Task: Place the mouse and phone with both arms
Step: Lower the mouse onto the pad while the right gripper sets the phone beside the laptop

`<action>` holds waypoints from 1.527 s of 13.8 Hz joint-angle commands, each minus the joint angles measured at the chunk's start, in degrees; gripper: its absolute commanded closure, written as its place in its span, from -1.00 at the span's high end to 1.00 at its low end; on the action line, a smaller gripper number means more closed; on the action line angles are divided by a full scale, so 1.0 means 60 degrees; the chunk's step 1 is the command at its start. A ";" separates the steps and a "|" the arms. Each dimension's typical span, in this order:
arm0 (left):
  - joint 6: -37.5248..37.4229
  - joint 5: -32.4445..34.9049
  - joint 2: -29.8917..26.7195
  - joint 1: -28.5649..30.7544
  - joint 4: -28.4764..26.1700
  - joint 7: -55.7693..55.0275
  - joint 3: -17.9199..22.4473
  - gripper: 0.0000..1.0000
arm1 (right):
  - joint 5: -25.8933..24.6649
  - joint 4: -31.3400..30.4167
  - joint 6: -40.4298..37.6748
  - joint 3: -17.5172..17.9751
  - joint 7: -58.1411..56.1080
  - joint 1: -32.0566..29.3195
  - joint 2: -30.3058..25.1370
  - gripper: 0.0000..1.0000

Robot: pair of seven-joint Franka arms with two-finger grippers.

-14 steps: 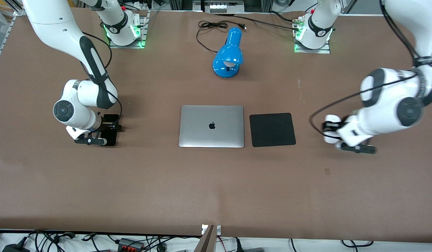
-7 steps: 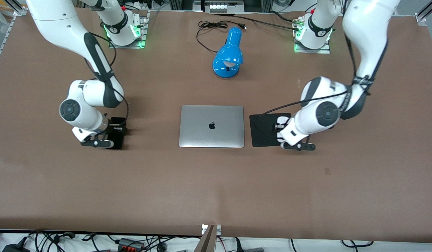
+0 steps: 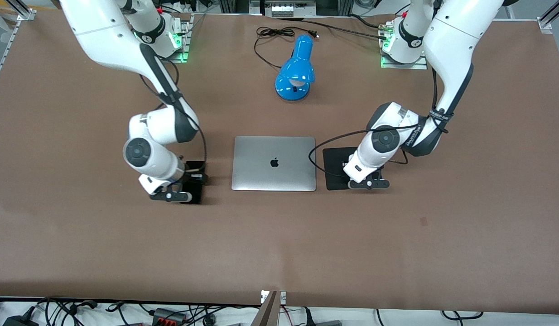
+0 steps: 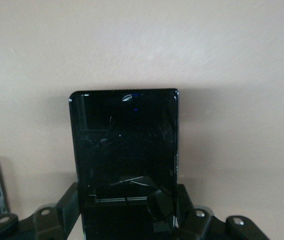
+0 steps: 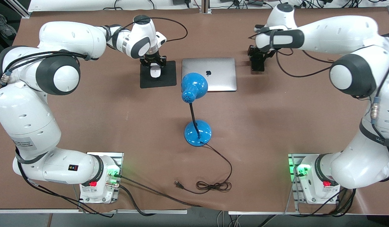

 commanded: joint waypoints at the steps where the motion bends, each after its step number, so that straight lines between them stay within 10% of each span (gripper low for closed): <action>1: 0.0569 0.0425 0.0255 -0.0038 -0.0065 -0.0536 0.0019 -0.32 | 0.0118 0.0380 0.0108 -0.0021 0.0286 0.0263 0.0408 -0.70; 2: 0.0614 0.0425 0.0314 -0.0038 -0.0065 -0.0536 0.0019 -0.27 | 0.0118 0.0366 0.0124 -0.0021 0.0475 0.0351 0.0408 -0.70; 5: 0.0600 0.0439 0.0242 0.0005 -0.0051 -0.0536 0.0019 0.94 | 0.0103 0.0366 0.0110 -0.0021 0.0960 0.0396 0.0482 -0.70; 10: -0.0129 0.0425 -0.0546 0.0108 0.0139 -0.0522 -0.0025 1.00 | -0.0175 0.0351 0.0197 -0.0021 -0.0080 0.0733 0.0496 -0.56; 11: -0.0554 0.0425 -0.0825 0.0123 0.0401 -0.0464 -0.0025 1.00 | -0.0132 0.0351 0.0212 -0.0021 -0.0022 0.0733 0.0482 0.77; 12: -0.1167 0.0425 -0.1074 0.0123 0.0621 -0.0434 -0.0025 1.00 | -0.0102 0.0365 0.0241 -0.0035 -0.0021 0.0762 0.0453 1.00; 21: -0.8386 0.0308 -0.2483 0.0122 0.4381 0.1552 -0.0026 1.00 | -0.0102 0.0819 -0.1965 -0.1441 -0.0109 -0.1023 -0.2884 1.00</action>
